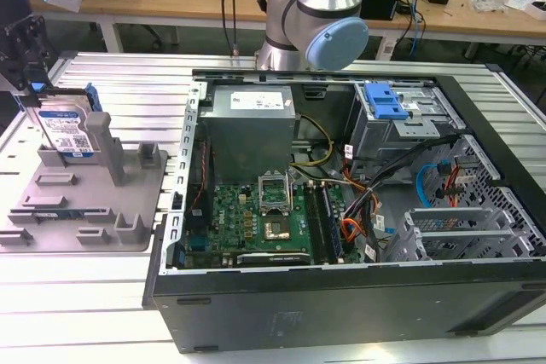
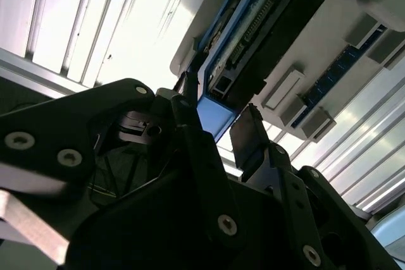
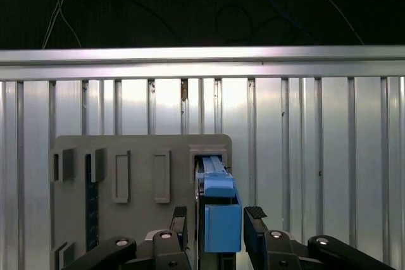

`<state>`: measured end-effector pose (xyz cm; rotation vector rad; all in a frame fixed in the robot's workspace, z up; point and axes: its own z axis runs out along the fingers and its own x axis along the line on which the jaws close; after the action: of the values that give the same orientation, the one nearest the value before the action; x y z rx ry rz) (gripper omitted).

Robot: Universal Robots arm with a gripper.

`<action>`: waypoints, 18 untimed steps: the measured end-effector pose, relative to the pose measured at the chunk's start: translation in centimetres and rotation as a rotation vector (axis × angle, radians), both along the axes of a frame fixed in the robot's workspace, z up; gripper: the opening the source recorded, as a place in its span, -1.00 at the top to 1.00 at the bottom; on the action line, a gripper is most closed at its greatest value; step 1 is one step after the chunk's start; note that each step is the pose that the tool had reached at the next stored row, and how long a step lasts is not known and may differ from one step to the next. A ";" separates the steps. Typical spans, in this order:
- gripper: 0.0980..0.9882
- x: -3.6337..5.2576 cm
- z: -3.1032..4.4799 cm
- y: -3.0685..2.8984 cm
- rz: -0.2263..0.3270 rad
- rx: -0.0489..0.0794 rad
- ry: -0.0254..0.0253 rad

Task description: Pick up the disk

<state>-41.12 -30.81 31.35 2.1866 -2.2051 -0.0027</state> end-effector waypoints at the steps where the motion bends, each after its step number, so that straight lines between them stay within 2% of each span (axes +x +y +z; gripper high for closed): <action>1: 0.14 0.00 -0.09 0.00 0.000 0.000 0.0000; 18: 0.14 0.00 -1.37 0.00 0.000 0.000 0.0000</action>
<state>-41.12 -30.81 29.98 2.1867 -2.2049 -0.0027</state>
